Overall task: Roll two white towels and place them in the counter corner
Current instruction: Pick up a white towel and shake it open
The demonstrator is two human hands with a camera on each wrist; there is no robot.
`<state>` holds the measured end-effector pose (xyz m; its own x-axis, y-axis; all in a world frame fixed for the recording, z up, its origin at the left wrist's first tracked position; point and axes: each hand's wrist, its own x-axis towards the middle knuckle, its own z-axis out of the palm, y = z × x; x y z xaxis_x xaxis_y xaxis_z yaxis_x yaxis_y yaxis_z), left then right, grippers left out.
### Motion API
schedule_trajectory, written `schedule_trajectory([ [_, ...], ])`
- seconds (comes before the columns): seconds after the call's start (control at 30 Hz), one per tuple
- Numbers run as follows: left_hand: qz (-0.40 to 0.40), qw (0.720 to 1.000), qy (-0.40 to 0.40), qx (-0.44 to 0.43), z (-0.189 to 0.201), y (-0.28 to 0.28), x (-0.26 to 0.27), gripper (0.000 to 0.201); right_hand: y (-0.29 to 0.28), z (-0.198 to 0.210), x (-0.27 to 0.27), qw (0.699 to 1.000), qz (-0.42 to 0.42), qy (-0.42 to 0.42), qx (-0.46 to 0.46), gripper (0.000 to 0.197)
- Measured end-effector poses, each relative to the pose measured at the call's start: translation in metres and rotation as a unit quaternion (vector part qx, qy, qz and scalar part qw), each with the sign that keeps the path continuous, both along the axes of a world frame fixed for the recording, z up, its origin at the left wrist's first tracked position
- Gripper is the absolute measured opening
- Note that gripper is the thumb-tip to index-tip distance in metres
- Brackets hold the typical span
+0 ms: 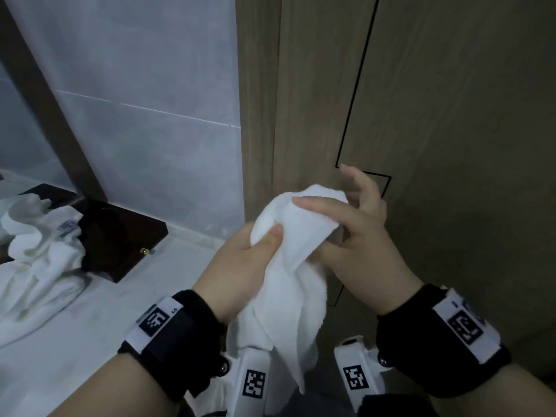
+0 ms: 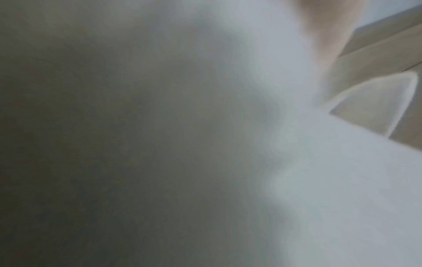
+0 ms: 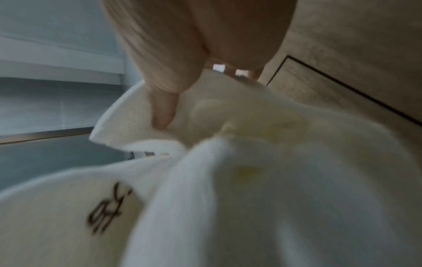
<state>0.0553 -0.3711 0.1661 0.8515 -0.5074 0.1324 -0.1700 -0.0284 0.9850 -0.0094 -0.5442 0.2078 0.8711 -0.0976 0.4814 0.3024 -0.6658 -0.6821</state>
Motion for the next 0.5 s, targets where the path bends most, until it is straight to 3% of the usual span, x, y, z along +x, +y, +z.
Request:
schedule_trajectory([
  [0.07,-0.04,0.999,0.011,0.017,-0.002,-0.007,-0.003,0.034,-0.006,0.005,-0.003,0.999,0.012,-0.035,-0.031,0.028],
  [0.13,-0.079,0.995,0.058,0.019,-0.001,-0.014,-0.009,0.031,-0.01,0.01,-0.005,0.999,0.041,-0.013,0.019,0.016],
  [0.23,-0.128,0.984,0.113,0.044,-0.004,-0.019,-0.014,0.048,-0.021,0.012,-0.005,0.992,-0.056,0.01,0.114,0.031],
  [0.3,-0.134,0.986,0.081,0.048,-0.002,-0.022,-0.018,0.025,-0.027,0.012,-0.006,0.98,-0.089,0.017,0.175,0.034],
  [0.4,-0.112,0.992,0.045,0.048,0.004,-0.026,-0.023,0.02,-0.028,0.008,-0.01,0.973,-0.101,0.039,0.204,0.035],
  [0.5,-0.123,0.989,0.073,-0.025,0.009,-0.03,-0.028,0.041,-0.023,0.0,-0.015,0.97,-0.106,0.058,0.212,0.032],
])
